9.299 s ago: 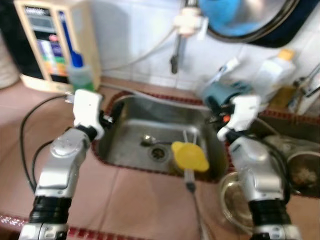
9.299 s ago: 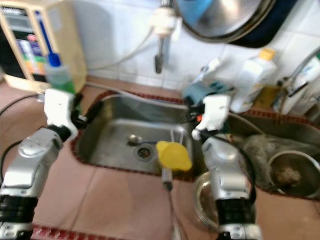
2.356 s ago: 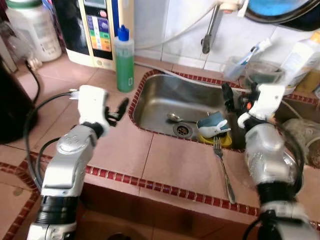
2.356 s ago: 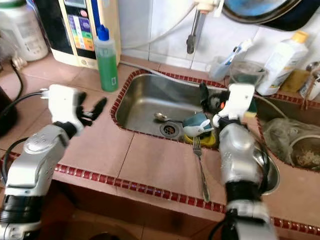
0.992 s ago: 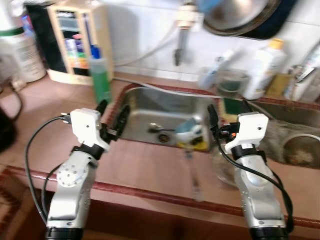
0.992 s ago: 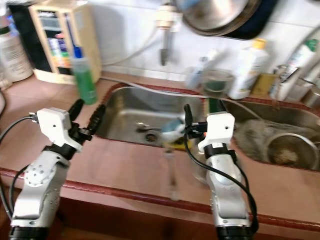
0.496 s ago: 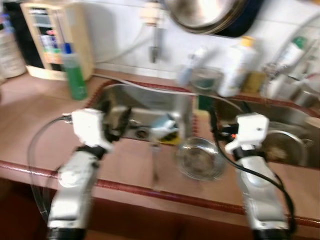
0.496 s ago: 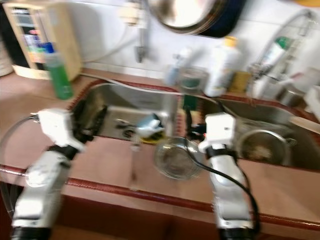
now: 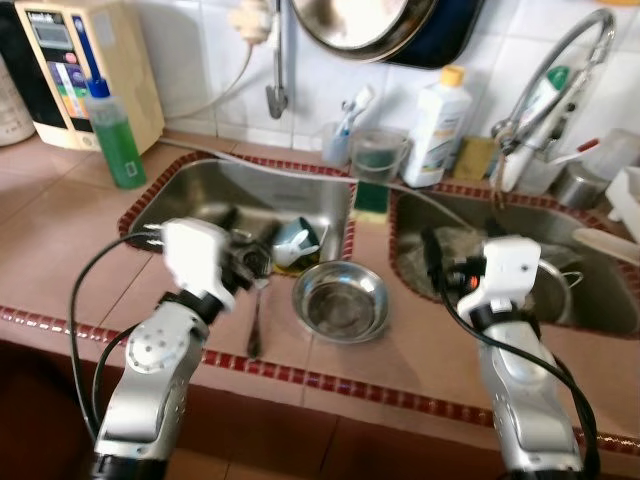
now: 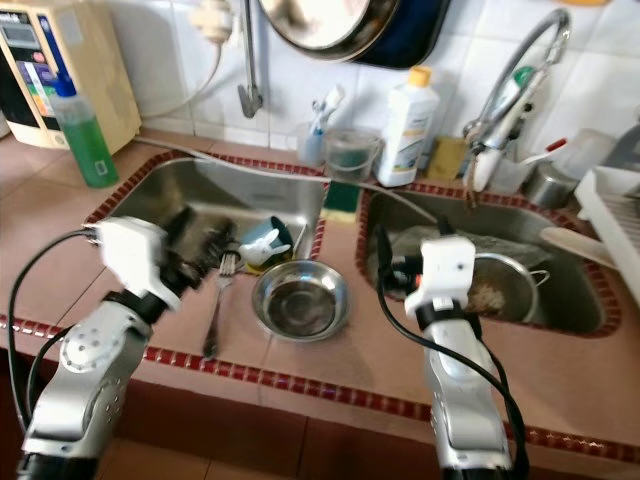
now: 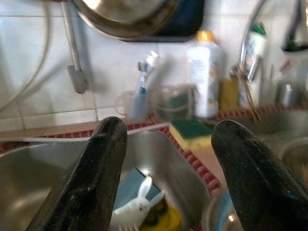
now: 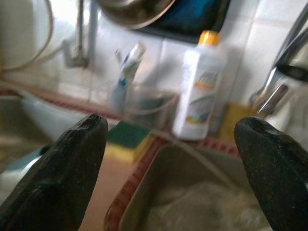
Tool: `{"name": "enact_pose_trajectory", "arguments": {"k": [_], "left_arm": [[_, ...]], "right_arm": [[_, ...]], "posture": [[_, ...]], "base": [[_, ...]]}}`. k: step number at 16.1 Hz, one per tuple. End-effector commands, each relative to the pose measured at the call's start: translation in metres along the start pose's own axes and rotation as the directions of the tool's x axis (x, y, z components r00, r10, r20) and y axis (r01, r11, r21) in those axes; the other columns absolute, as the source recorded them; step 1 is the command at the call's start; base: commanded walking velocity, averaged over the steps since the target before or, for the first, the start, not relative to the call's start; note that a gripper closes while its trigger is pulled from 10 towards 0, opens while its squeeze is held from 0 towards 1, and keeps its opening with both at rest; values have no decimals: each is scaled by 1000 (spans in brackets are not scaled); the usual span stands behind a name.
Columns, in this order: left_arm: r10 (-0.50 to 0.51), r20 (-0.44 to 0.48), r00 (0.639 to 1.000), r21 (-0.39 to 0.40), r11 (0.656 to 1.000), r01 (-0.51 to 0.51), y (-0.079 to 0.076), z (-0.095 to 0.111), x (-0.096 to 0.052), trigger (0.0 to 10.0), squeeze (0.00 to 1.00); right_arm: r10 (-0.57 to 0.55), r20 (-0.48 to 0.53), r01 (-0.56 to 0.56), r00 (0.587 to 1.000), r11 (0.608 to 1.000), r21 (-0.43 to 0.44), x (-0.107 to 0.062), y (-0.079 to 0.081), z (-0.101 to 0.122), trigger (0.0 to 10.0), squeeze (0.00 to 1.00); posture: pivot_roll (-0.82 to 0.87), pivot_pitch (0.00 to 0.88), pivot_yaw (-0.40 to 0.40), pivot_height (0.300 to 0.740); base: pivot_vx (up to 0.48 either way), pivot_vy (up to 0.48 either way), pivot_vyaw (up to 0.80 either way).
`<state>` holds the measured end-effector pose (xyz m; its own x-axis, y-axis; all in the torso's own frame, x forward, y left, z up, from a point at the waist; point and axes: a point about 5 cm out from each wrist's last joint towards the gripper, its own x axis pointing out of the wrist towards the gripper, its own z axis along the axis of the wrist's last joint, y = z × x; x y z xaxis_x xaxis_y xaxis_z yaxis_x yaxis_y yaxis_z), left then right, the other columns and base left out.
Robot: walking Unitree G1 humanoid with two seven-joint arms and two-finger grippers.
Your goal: Kitchen organization
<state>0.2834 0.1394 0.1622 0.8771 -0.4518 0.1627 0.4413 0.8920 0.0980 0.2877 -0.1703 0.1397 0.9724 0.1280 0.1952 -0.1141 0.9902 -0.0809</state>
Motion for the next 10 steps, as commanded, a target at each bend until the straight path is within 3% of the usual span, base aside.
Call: {"name": "enact_pose_trajectory", "arguments": {"k": [1, 5, 8, 10], "left_arm": [[-55, -37, 998, 26, 998, 56, -7, 0, -1, 10000, 0], [-187, -103, 977, 147, 969, 201, -27, 0, -9, 10000, 0], [-217, -136, 967, 126, 964, 234, -34, -3, -13, 10000, 0], [-230, -138, 963, 113, 963, 246, -42, -2, -12, 10000, 0]], "right_arm": [[16, -26, -15, 1000, 999, 45, 0, -1, -2, 10000, 0], [31, -96, -24, 995, 997, 79, -4, -26, -10, 10000, 0], [85, -137, -65, 987, 987, 144, -2, -35, -12, 10000, 0], [148, -149, -115, 978, 971, 210, 8, -38, -11, 10000, 0]], "posture": [[-43, 0, -54, 732], [-42, 16, -62, 732], [-48, 25, -59, 732], [-52, 30, -59, 732]], "base": [[0, 0, 0], [0, 0, 0], [0, 0, 0], [0, 0, 0]]}}
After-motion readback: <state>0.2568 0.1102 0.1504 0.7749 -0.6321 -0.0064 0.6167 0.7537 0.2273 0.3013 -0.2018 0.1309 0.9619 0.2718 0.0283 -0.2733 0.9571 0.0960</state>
